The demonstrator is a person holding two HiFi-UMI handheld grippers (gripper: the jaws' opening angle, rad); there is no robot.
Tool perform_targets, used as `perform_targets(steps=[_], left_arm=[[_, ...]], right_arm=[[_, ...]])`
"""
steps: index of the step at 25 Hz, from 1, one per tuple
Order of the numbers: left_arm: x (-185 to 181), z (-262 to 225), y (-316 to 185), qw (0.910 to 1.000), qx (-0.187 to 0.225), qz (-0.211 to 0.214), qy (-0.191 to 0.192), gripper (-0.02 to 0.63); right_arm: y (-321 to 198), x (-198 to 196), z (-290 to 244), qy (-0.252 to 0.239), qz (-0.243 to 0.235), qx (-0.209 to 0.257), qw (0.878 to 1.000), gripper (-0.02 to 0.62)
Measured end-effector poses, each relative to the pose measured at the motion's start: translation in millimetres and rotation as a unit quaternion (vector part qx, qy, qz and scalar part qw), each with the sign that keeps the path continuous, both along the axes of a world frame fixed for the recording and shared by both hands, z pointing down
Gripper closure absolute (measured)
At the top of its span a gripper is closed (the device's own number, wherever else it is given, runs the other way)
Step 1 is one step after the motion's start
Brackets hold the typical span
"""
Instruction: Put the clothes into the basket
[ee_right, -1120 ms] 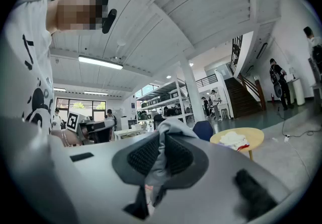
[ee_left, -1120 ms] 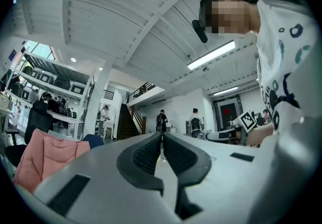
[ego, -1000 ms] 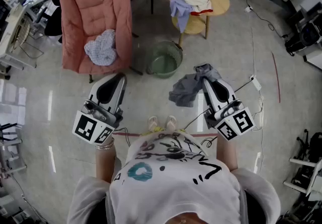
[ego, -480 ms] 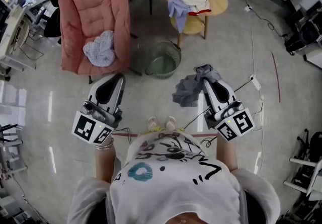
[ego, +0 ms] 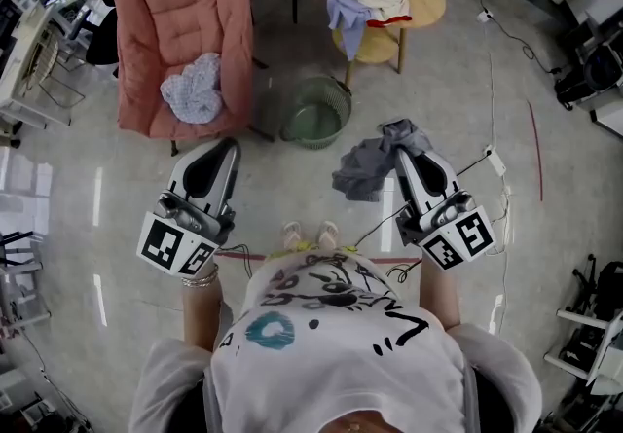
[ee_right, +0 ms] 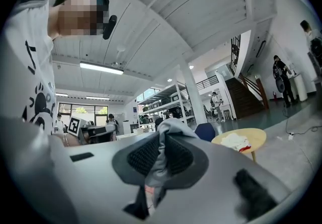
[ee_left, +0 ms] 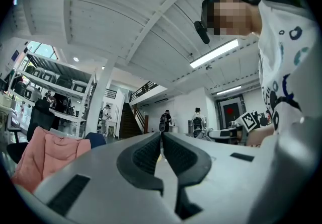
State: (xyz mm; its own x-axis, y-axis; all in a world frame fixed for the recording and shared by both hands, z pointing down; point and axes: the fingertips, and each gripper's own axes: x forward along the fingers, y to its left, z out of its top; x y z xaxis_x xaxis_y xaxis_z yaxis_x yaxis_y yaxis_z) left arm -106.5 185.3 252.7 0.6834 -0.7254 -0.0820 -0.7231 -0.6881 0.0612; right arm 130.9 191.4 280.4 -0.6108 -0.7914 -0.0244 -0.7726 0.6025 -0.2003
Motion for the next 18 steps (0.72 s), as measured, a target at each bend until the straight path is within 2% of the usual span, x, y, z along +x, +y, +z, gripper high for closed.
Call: perform_targets(steps=[10,18], left_arm=[[20,8,-10,0.9995,-0.002,-0.032,0.0,0.578],[29,18,-32,0.9993,-0.017,-0.034,-0.004,0.578]], right_arm=[[-21,8,7,0.008,-0.052,0.001,0.999,0.549],[-51,14,13,0.011,-0.058,-0.005,0.998,0.551]])
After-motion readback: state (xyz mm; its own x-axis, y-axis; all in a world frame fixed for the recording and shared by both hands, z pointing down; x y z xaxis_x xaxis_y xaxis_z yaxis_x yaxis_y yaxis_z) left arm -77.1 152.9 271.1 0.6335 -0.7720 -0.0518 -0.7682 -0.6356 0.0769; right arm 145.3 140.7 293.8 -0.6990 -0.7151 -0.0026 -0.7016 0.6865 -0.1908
